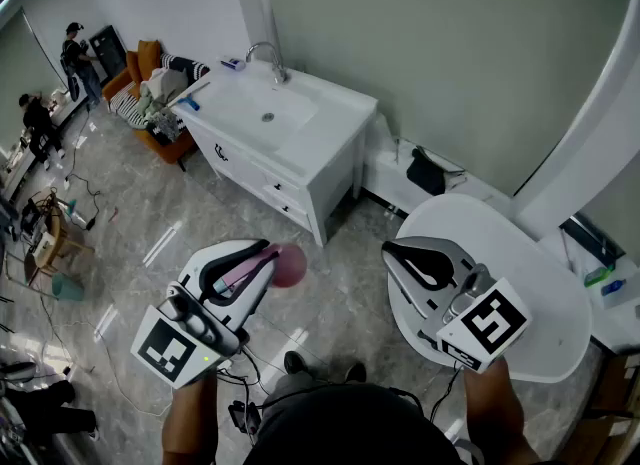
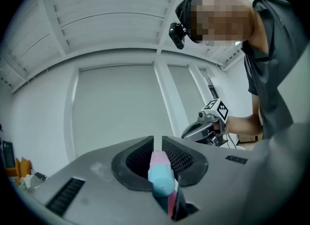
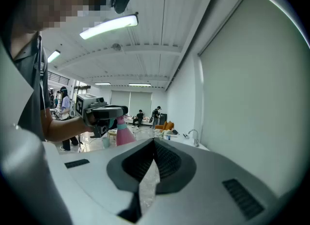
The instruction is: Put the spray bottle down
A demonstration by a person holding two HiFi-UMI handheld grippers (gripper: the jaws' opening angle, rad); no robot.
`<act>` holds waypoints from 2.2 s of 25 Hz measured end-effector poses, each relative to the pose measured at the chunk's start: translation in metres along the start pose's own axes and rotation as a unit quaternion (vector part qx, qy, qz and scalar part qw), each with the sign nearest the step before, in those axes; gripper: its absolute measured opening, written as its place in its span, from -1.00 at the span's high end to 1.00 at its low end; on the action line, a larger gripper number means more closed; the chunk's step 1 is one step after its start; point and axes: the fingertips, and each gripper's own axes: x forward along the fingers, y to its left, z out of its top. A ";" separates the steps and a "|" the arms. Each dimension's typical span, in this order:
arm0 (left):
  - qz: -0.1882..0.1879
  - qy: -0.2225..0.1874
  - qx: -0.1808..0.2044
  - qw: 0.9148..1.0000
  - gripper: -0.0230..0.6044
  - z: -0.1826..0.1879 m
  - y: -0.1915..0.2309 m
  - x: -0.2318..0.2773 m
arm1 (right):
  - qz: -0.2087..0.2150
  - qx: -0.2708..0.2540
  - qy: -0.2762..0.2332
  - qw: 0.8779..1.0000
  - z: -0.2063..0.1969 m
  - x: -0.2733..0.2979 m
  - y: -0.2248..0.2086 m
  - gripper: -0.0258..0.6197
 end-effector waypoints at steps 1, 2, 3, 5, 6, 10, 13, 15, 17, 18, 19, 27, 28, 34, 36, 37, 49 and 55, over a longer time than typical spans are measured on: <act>0.000 -0.001 -0.001 1.000 0.76 0.000 0.000 0.001 | 0.000 0.000 0.000 1.000 0.000 0.000 -0.001 0.90; 0.001 -0.001 -0.001 1.000 0.76 0.001 0.001 0.001 | 0.000 0.000 0.000 1.000 0.000 0.000 -0.001 0.89; 0.001 -0.002 -0.002 1.000 0.76 0.001 0.001 0.002 | 0.000 0.000 0.001 1.000 0.000 0.001 -0.002 0.90; 0.001 -0.003 -0.002 1.000 0.76 0.001 0.001 0.002 | 0.000 -0.001 0.001 1.000 -0.001 0.001 -0.002 0.89; 0.001 -0.004 -0.002 1.000 0.76 0.000 0.001 0.002 | -0.001 -0.001 0.002 1.000 -0.001 0.001 -0.003 0.89; -0.001 -0.003 -0.005 1.000 0.76 -0.002 0.003 0.002 | -0.001 0.001 0.006 1.000 -0.002 0.005 -0.002 0.89; -0.003 -0.003 -0.008 1.000 0.76 -0.004 0.009 0.001 | -0.004 0.002 0.007 1.000 -0.001 0.009 -0.002 0.89; -0.004 -0.005 -0.010 1.000 0.76 -0.005 0.014 0.000 | -0.004 0.003 0.006 1.000 0.000 0.013 -0.001 0.89; -0.005 -0.007 -0.012 1.000 0.76 -0.007 0.019 -0.003 | -0.004 0.007 0.005 1.000 0.001 0.019 0.001 0.89; -0.006 -0.008 -0.013 1.000 0.76 -0.008 0.023 -0.004 | -0.004 0.009 0.004 1.000 0.001 0.023 0.002 0.89; -0.008 -0.008 -0.014 1.000 0.76 -0.009 0.026 -0.006 | -0.004 0.011 0.004 1.000 0.002 0.027 0.004 0.89; -0.021 -0.013 -0.021 0.999 0.76 -0.015 0.062 -0.025 | -0.025 0.020 0.007 0.999 0.010 0.066 0.011 0.89; -0.024 -0.014 -0.022 0.999 0.76 -0.015 0.067 -0.028 | -0.029 0.021 0.007 0.999 0.012 0.071 0.012 0.89; -0.041 -0.018 -0.022 0.999 0.76 -0.023 0.095 -0.051 | -0.047 0.028 0.010 0.998 0.014 0.103 0.030 0.89; -0.047 -0.022 -0.020 0.998 0.76 -0.023 0.102 -0.059 | -0.053 0.028 0.010 0.998 0.016 0.112 0.035 0.89; -0.049 -0.024 -0.018 0.998 0.76 -0.022 0.105 -0.062 | -0.056 0.028 0.010 0.998 0.017 0.116 0.037 0.89; -0.063 -0.034 -0.020 0.997 0.76 -0.020 0.117 -0.034 | -0.052 0.026 0.015 0.998 0.018 0.132 0.012 0.89; -0.035 -0.020 -0.014 0.999 0.76 -0.023 0.116 -0.006 | -0.026 0.025 0.020 0.999 0.008 0.122 -0.027 0.89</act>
